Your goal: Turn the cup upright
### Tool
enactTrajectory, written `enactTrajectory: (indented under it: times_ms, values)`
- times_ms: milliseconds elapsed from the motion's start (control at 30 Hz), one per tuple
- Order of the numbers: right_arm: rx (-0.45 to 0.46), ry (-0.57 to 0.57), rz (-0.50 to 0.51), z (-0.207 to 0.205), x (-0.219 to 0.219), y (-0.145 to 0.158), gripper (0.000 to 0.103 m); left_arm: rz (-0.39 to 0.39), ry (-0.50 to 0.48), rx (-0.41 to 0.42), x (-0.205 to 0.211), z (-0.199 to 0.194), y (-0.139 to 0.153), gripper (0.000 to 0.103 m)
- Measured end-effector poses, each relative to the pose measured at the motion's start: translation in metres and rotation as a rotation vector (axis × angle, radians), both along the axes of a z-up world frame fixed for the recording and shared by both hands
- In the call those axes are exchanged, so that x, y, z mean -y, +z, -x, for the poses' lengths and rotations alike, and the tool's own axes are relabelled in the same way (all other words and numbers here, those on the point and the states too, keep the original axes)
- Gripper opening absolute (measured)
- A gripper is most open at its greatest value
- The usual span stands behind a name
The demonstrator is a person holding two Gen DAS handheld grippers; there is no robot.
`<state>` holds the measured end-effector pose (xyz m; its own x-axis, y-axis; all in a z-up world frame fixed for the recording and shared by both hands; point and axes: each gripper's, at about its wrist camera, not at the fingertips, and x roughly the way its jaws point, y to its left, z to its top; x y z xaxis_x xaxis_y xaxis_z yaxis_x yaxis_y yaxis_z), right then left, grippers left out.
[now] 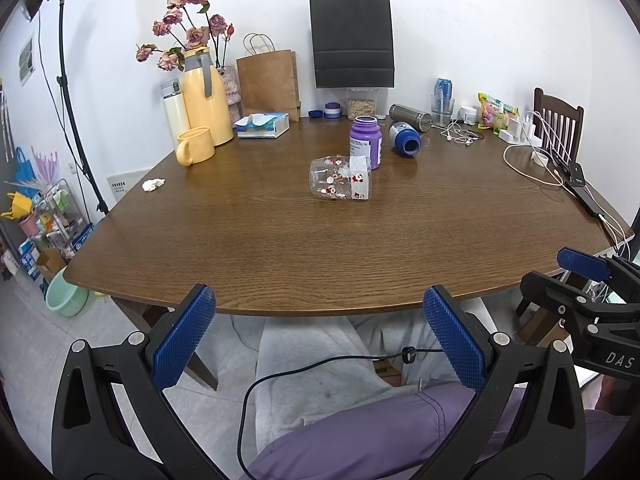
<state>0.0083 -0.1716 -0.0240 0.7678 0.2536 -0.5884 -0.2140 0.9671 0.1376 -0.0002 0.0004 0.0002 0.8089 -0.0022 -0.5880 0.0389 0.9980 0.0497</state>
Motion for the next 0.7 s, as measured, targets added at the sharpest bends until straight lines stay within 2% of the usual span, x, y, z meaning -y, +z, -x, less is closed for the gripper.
enactTrajectory:
  times_ms: [700]
  values:
    - [0.024, -0.011, -0.017, 0.0018, 0.0028, 0.0051, 0.082, 0.000, 0.001, -0.008, 0.0009, -0.0017, 0.0006, 0.103]
